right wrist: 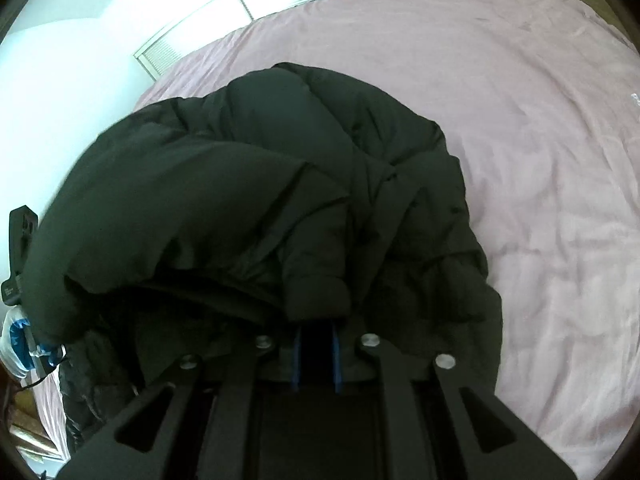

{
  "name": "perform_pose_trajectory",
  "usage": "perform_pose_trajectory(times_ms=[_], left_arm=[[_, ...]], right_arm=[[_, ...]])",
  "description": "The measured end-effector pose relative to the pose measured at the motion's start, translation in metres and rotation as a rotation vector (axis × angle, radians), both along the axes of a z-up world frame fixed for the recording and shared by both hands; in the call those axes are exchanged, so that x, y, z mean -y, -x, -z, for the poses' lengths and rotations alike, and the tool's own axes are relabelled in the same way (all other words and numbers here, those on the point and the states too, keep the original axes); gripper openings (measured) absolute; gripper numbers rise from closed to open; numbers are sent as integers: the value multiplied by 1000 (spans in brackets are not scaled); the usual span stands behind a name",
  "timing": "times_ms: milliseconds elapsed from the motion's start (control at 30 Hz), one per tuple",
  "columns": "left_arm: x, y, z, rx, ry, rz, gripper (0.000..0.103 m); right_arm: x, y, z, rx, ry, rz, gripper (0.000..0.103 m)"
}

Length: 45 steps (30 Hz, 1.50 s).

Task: Fold large clothes
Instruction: 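Open both grippers and release the folded coat edge, then press both grippers onto the folded coat to flatten it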

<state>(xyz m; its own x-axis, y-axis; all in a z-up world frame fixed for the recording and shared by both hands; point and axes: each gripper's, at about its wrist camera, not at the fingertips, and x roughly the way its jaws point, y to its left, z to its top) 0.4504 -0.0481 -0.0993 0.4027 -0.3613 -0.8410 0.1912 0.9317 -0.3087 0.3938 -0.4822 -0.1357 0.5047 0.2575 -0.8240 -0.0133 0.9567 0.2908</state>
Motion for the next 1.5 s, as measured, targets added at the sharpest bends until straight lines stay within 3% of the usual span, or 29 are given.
perform_pose_trajectory(times_ms=[200, 267, 333, 400, 500, 667, 800, 933, 1067, 1233, 1367, 1500], left_arm=[[5, -6, -6, 7, -29, -4, 24], [14, -5, -6, 14, -43, 1, 24], [12, -3, -7, 15, -38, -2, 24], [13, -3, -10, 17, -27, -2, 26], [14, -4, -15, 23, -31, 6, 34], [15, -7, -19, 33, -65, 18, 36], [5, 0, -34, 70, -86, -24, 58], [-9, 12, -56, 118, -118, -57, 62], [-9, 15, -84, 194, -131, -68, 66], [33, -8, -100, 240, -72, -11, 69], [81, -28, -87, 238, -79, 78, 69], [112, -41, -49, 180, -146, 129, 69]], right_arm=[[-5, 0, -13, -11, 48, 15, 19], [-17, 5, -17, 0, 75, 14, 28], [-13, 11, -28, 8, 90, 18, 46], [-12, 18, -33, 11, 99, 22, 53], [-7, 29, -50, 23, 101, 20, 53], [-15, 23, -101, 131, 92, 15, 53], [-29, -14, -130, 188, 96, 1, 53], [-50, -46, -138, 191, 109, -27, 54], [-60, -77, -118, 136, 129, -39, 54], [-63, -89, -76, 36, 122, -31, 54], [-79, -74, -54, 6, 106, -95, 54], [-90, -58, -36, -15, 129, -136, 54]])
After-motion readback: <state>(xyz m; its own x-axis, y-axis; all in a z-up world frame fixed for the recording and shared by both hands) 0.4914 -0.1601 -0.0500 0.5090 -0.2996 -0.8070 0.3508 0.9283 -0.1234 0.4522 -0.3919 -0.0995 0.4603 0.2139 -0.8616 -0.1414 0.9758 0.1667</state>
